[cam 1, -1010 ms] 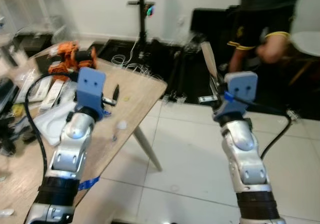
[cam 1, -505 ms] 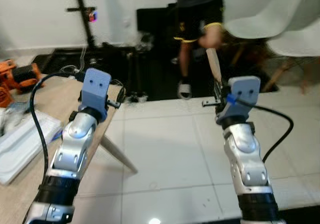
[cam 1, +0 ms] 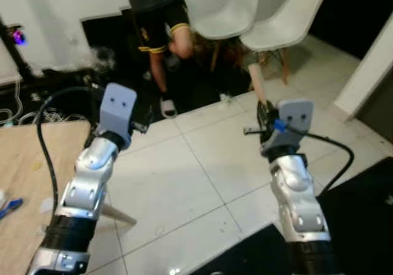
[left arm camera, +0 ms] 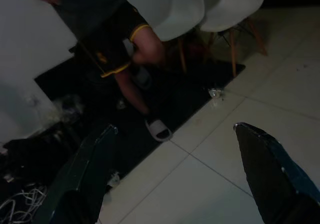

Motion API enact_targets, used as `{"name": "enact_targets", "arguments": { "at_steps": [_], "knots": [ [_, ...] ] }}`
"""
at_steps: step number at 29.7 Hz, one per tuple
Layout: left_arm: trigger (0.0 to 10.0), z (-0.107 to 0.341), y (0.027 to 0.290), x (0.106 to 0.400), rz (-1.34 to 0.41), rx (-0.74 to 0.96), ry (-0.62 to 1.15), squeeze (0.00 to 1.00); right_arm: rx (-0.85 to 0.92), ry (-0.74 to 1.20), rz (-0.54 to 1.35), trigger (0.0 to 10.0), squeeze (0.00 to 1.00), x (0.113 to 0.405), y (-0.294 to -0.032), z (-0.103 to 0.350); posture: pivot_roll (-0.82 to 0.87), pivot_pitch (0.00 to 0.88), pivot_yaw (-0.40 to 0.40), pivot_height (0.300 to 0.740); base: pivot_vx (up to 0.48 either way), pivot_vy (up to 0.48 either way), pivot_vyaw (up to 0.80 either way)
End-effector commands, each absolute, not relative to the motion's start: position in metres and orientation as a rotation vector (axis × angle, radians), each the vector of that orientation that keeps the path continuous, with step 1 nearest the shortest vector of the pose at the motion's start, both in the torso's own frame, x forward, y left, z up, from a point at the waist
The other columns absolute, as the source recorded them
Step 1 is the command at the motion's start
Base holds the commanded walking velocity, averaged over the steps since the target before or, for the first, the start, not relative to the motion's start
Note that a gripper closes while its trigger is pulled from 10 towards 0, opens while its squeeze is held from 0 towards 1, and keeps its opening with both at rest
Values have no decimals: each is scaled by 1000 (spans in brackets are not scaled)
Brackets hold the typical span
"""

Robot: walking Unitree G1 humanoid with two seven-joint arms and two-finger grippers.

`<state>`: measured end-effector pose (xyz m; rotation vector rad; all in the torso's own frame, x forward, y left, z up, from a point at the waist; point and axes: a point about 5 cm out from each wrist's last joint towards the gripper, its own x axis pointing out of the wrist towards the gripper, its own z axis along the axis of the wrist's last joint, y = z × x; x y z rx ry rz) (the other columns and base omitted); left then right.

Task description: Picking trash to rubbish bin

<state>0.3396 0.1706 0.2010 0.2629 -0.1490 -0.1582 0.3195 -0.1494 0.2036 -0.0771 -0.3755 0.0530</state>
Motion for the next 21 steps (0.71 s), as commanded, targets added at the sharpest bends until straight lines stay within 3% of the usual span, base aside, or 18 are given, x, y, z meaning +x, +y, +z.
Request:
{"name": "enact_targets", "arguments": {
  "at_steps": [1, 21],
  "knots": [
    [10000, 194, 172, 339, -159, 269, -121, 0, -65, -343, 37, 10000, 0, 319, -154, 195, 14, 131, 72, 740, 0, 0, -800],
    [10000, 185, 175, 339, -142, 246, -81, 0, -24, -299, 10, 10000, 0, 317, -154, 182, 16, 141, 82, 740, 0, 0, -800]
  ]
}}
